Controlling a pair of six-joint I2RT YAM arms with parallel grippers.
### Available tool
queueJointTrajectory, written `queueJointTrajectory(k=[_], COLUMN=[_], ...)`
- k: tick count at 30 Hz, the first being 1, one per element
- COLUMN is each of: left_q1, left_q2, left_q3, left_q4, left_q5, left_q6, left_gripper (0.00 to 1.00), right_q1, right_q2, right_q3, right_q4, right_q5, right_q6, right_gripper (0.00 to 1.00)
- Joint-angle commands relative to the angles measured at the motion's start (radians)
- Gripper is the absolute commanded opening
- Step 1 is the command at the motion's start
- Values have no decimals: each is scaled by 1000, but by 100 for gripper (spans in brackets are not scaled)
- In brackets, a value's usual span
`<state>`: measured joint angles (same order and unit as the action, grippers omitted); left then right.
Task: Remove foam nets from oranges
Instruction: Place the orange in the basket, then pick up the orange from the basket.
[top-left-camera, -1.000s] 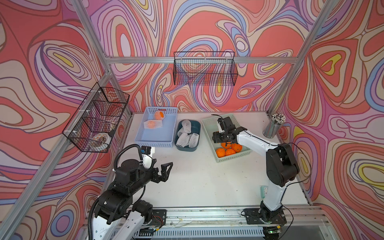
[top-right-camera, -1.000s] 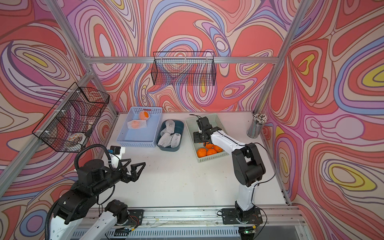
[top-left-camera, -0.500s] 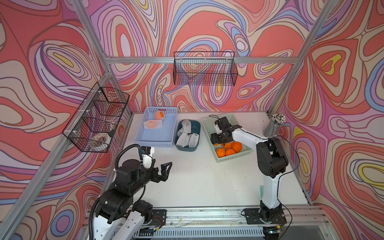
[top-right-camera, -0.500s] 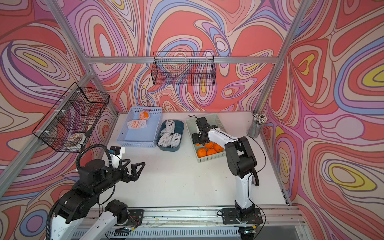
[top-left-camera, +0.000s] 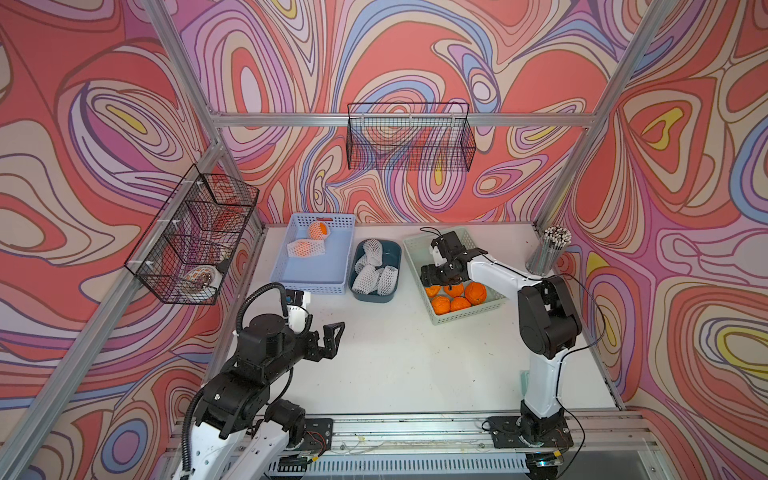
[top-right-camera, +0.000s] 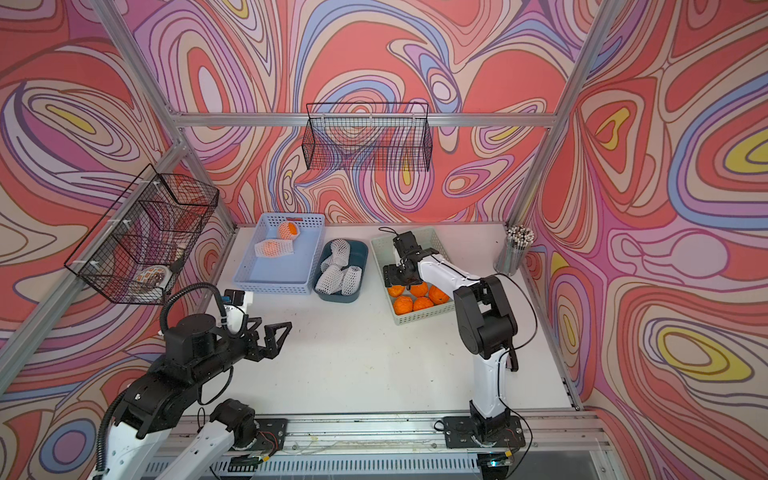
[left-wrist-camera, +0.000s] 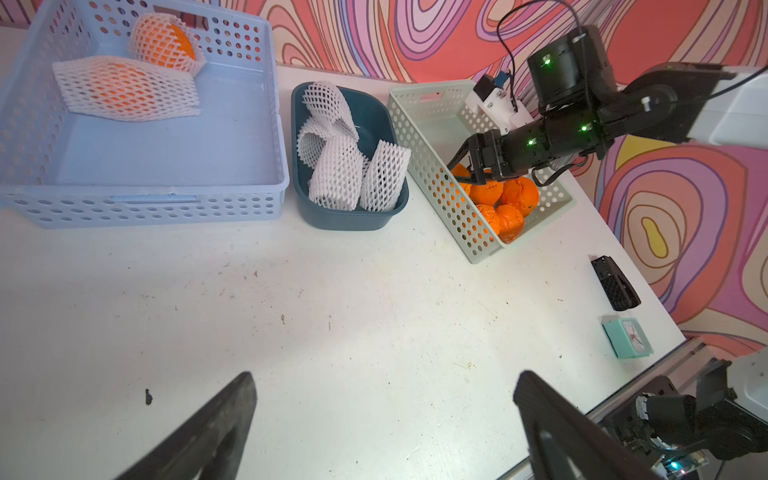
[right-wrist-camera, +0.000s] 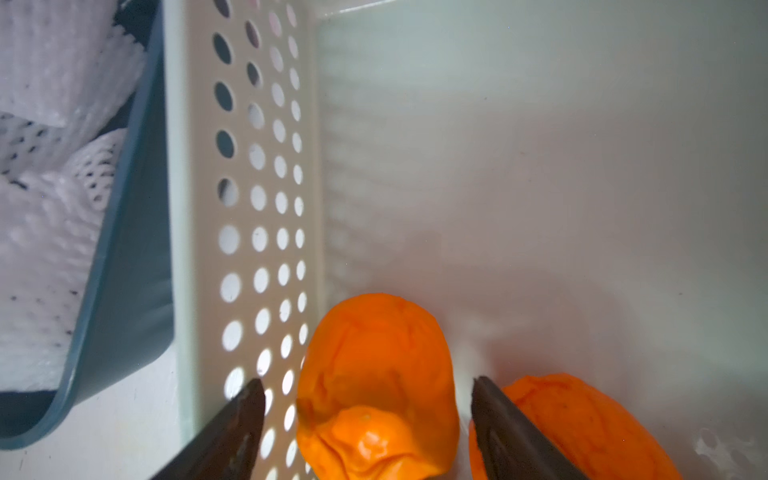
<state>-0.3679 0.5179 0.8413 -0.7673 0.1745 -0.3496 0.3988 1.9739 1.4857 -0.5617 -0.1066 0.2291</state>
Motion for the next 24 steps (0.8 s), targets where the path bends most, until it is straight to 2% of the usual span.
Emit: queueJointTrajectory(k=[1,9,15,19,24], left_q1=[-3,-3,-1,13,99], left_q2=[29,104,283,416,545], left_q3=[-5,38,113,166,210], left_q4=[1,33,20,29,107], left_q5=[-12,-74,-180,-297,-255], left_q6=[-37,-75,-76,-73,-158], left_gripper=[100,100,100,100,100], right_q1=[-3,-2,-2,-1,30], right_q2=[-58,-184,-384,-518,-660], right_q3=[-21,-71,-199,-329,-469], right_q4=[-1,23,81,138,164], right_q5=[-35,-70,-141,-231,-286], right_q6=[7,10,13,46,58], right_gripper=[81,83,93,97,98])
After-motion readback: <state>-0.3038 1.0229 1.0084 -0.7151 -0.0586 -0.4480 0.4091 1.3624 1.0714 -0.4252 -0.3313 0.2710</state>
